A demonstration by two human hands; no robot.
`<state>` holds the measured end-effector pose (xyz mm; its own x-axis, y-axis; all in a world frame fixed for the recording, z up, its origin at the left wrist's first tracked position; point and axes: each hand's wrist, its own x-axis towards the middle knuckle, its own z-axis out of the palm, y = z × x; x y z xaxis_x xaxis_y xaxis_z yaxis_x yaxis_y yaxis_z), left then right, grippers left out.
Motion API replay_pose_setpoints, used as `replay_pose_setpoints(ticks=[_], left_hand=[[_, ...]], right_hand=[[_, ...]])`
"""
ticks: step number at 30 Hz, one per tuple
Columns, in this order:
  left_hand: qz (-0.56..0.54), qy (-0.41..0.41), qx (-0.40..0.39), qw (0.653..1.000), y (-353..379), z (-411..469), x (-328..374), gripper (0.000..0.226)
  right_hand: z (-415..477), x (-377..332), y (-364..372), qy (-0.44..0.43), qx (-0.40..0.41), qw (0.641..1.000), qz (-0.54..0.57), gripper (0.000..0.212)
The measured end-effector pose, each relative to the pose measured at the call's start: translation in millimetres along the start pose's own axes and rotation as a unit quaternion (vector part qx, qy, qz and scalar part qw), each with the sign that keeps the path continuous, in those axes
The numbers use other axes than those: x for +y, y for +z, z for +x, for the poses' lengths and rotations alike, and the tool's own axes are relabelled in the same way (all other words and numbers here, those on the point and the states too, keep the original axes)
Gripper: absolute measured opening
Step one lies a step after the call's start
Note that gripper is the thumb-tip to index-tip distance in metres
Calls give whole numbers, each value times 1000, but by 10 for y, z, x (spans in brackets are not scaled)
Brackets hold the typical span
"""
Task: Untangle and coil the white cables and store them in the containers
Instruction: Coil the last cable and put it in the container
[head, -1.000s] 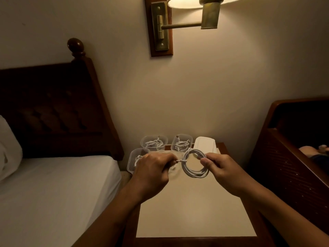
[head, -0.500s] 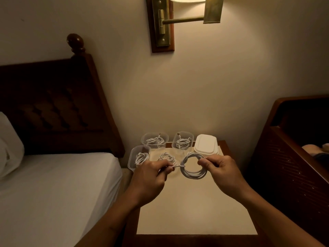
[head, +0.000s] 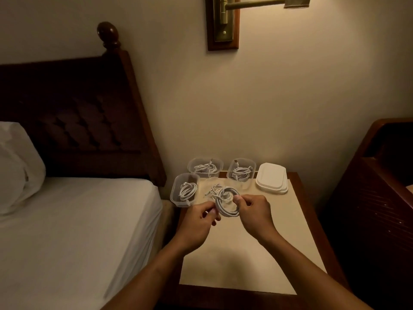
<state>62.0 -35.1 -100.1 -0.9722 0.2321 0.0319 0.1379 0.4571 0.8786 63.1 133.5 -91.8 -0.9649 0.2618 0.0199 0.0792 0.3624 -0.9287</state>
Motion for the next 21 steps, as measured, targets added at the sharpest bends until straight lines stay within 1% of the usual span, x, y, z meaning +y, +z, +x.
replay_pose_setpoints(ticks=[2, 3, 4, 5, 6, 7, 8, 10, 12, 13, 18, 21], left_hand=[[-36, -20, -1, 999, -18, 71, -126, 23], [-31, -21, 9, 999, -23, 101, -203, 22], [-2, -15, 24, 1000, -21, 120, -280, 23], [58, -9, 42, 997, -22, 140, -400, 24], [144, -1, 57, 988, -25, 161, -525, 27], [233, 4, 63, 971, -34, 179, -669, 31], [298, -2, 55, 953, -38, 196, -819, 37], [372, -41, 3, 928, -9, 215, -1101, 53], [399, -75, -54, 912, 79, 193, -1308, 67], [404, -80, -68, 909, 133, 166, -1388, 72], [407, -78, -39, 909, 220, 207, -1600, 80], [405, -68, -29, 911, 221, 228, -1649, 81]], right_hand=[[73, -15, 102, 8, -19, 1000, -1, 31], [117, -18, 153, 9, -26, 1000, -3, 30], [163, -20, 193, 11, -31, 999, -5, 28], [219, -16, 246, 14, -34, 999, -8, 28], [283, -13, 289, 16, -32, 999, -11, 28], [348, -9, 332, 17, -29, 999, -15, 29], [428, 1, 384, 19, -28, 999, -21, 30], [590, 10, 507, 23, -31, 999, -29, 36], [760, 15, 667, 28, -35, 998, -40, 43], [845, 16, 754, 28, -40, 998, -48, 46], [1323, 24, 1228, 15, -67, 993, -91, 46], [1503, -3, 1545, 14, -92, 989, -115, 33]])
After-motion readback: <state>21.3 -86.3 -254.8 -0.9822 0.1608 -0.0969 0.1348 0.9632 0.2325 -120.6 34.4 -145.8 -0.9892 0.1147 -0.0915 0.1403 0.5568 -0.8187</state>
